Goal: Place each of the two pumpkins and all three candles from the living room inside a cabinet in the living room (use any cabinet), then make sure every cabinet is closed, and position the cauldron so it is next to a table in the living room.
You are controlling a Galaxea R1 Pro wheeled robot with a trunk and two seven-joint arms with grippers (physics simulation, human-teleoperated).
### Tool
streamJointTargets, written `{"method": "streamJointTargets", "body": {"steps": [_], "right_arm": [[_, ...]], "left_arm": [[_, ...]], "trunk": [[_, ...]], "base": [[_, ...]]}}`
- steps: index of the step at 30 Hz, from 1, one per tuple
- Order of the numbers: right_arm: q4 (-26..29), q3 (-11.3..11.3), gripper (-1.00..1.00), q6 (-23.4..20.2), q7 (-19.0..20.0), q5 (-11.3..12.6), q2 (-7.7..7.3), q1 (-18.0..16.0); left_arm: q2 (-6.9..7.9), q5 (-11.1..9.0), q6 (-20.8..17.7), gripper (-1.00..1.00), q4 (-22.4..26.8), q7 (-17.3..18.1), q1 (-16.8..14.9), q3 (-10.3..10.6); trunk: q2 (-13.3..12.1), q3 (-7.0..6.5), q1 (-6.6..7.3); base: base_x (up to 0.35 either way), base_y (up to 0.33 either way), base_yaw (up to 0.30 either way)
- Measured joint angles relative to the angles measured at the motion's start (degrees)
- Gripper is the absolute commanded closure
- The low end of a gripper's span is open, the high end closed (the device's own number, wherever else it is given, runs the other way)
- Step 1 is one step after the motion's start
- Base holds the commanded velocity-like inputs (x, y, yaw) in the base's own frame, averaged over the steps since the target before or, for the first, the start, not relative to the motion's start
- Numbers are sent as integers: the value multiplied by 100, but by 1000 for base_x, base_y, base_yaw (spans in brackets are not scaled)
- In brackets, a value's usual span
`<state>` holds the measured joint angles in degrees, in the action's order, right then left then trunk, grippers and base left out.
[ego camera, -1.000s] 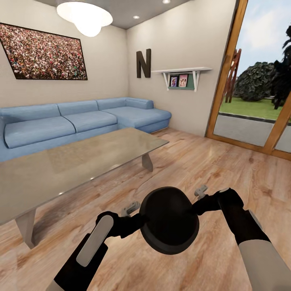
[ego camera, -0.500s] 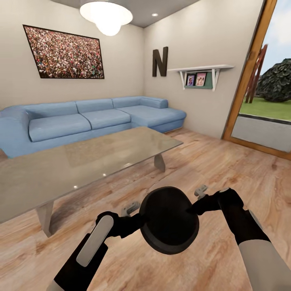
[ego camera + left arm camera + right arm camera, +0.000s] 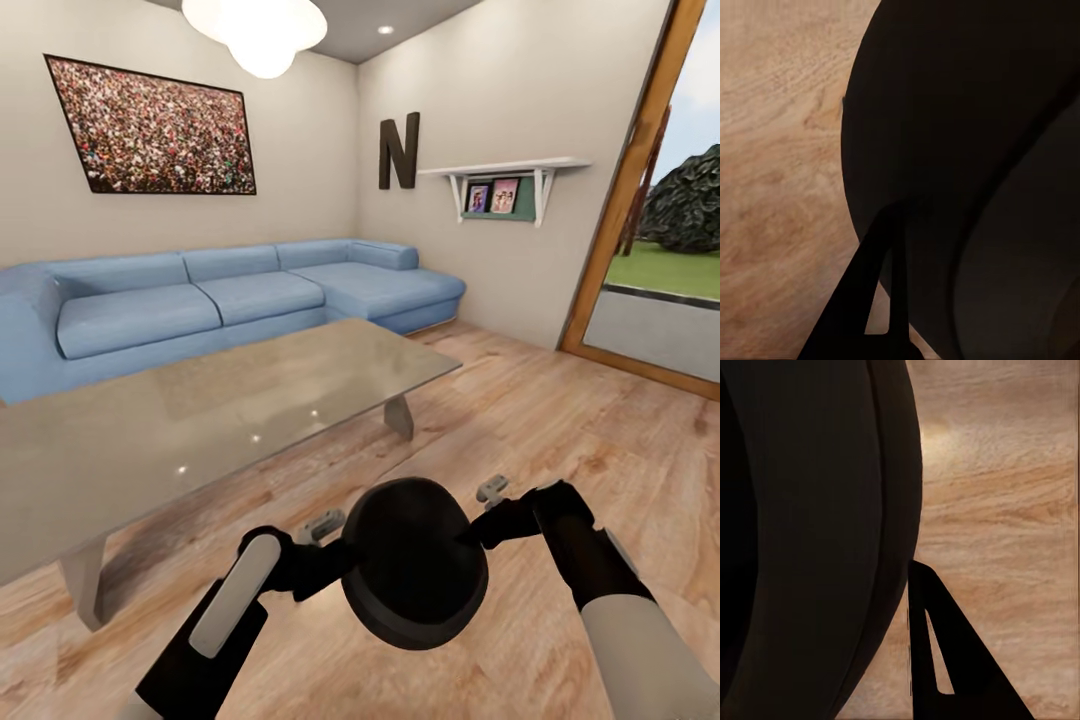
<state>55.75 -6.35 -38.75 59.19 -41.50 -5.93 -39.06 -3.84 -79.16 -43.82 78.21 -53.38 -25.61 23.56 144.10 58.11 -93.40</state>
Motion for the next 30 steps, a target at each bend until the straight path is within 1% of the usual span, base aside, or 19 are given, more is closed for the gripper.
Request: {"method": "streamJointTargets", "body": {"steps": [1, 3, 4, 5, 7, 8, 9, 10, 14, 15, 18, 19, 21, 23, 24, 25, 26, 28, 30], "right_arm": [[-41, -6, 100, 16, -23, 1, 6, 0], [-246, -27, 100, 40, -61, 16, 32, 1], [-410, -45, 100, 49, -64, 27, 46, 2], [-509, -133, 100, 73, 56, -123, 65, 1], [-644, -138, 100, -35, 177, -257, 32, 3], [-654, -149, 100, 38, 139, -269, 36, -1], [-758, -165, 100, 225, -20, -216, 16, -3], [-904, -147, 100, 324, -175, -96, -12, -6], [-1134, -122, 100, 129, 52, -259, -75, 0], [-1150, -119, 100, 129, 35, -263, -63, 2], [-1308, -302, 100, 526, -262, -219, 25, -4], [-1347, -248, 100, 533, -358, -119, 38, -5], [-1476, -238, 100, 545, -447, -126, 83, -4], [-1549, -106, 100, 552, -633, -143, 109, -1], [-1556, -14, 100, 544, -878, 41, 114, 3], [-1556, -79, 100, 688, -1032, 102, 134, -3], [-1537, -113, 100, 870, -1154, 87, 157, -5], [-1574, -104, 100, 1090, -1607, 63, 329, -2], [-1585, -116, 100, 1130, -1761, 147, 454, -4]], "left_arm": [[0, 27, -13, 100, -44, 52, 0, -10], [3, -64, -92, 100, -113, -69, 0, -30], [9, -233, -93, 100, -130, -278, 1, -21], [11, -428, -80, 100, -137, -476, 2, 13], [10, -710, -48, 100, -258, -633, 3, 72], [8, -607, -39, 100, -302, -500, 3, 74], [9, -317, 54, 100, -532, -35, 3, 129], [-1, -140, 113, 100, -699, 224, 4, 172], [20, -784, 216, 100, -766, -281, 3, 338], [24, -805, 226, 100, -781, -295, 1, 333], [71, -323, 318, 100, -933, 270, 26, 375], [78, -221, 239, 100, -959, 363, 34, 305], [95, -168, 152, 100, -1058, 479, 71, 223], [115, 117, 320, 100, -1294, 1094, 235, 180], [122, 413, 320, 100, -1575, 1576, 151, 149], [124, 707, 313, 100, -1805, 1966, 7, 148], [127, 978, 493, 100, -1939, 2349, 2, 175], [33, 2110, 593, 100, -2548, 3664, 0, -333], [192, 2110, 532, 100, -2403, 3686, -1, -332]], "trunk": [[0, 0, -1], [0, 0, -2], [0, 1, -2], [0, 1, -2], [0, 1, -1], [0, 0, 0], [0, 0, -2], [0, -1, -1], [0, 1, -1], [0, 1, 0], [0, 0, 0], [0, -1, 1], [0, 0, 1], [0, 1, 1], [0, 2, 1], [0, -1, 1], [1, -1, 2], [0, 0, -4], [0, 0, -1]], "base": [[86, 0, 0], [33, 0, 0], [21, 0, 0], [80, 0, 0], [144, 0, 0], [160, 0, 0], [82, 0, 0], [65, 0, 0], [95, 26, 0], [206, 92, 0], [255, 122, 0], [279, 136, 0], [289, 142, 0], [295, 145, 0], [296, 145, 0], [293, 136, 0], [247, 95, 0], [135, 50, 0], [27, 10, 0]]}}
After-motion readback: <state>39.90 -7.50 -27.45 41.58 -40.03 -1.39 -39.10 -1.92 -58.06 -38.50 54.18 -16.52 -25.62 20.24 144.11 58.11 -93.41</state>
